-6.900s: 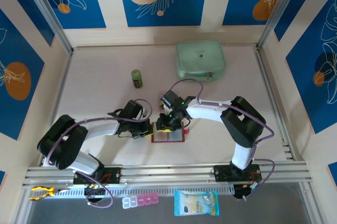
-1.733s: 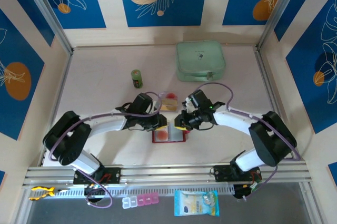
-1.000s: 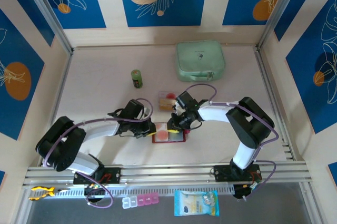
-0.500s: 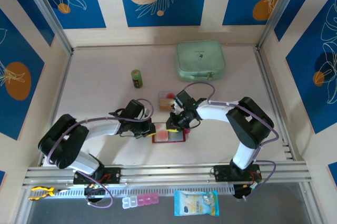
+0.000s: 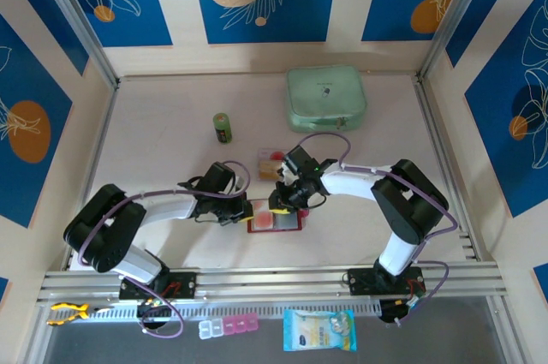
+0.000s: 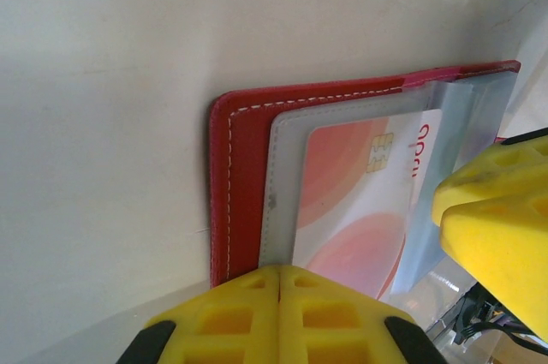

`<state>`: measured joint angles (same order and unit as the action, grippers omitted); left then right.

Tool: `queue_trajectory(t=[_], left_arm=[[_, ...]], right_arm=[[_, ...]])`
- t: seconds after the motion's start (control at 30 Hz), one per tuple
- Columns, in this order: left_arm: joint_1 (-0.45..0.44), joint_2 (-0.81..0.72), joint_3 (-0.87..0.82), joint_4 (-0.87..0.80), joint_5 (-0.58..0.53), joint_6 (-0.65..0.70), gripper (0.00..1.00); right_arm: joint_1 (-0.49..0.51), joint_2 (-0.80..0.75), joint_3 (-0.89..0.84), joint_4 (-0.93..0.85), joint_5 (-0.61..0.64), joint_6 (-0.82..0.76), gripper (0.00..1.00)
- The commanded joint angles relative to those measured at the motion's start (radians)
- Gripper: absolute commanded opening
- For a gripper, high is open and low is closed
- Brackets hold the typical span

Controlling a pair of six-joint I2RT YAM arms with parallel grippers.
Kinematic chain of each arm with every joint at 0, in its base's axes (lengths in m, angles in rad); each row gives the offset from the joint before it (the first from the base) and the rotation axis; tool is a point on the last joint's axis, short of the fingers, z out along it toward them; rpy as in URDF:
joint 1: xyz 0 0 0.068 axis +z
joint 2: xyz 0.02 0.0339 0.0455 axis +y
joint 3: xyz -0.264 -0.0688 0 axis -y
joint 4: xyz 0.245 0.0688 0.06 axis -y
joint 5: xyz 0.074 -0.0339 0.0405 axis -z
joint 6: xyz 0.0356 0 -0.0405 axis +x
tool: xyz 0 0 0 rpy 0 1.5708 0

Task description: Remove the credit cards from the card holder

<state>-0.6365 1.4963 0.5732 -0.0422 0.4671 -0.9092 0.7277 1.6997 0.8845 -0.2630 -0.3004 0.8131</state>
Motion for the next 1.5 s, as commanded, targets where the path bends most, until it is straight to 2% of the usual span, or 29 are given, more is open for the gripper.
queue_trajectory(t=[0.0, 0.33, 0.67, 1.47], left_arm=[[0.010, 0.013, 0.007, -0.039, -0.010, 0.017, 0.04], [0.010, 0.015, 0.004, -0.035, -0.010, 0.014, 0.04], [0.010, 0.017, -0.003, -0.038, -0.012, 0.014, 0.04], [0.010, 0.013, 0.001, -0.045, -0.012, 0.014, 0.04]], right_arm=[[0.010, 0.016, 0.022, 0.011, -0.040, 0.006, 0.21], [0.016, 0.034, 0.023, 0.019, -0.051, 0.014, 0.20], [0.009, -0.013, -0.004, -0.014, 0.007, 0.022, 0.20], [0.006, 0.002, -0.012, -0.018, 0.003, 0.025, 0.21]])
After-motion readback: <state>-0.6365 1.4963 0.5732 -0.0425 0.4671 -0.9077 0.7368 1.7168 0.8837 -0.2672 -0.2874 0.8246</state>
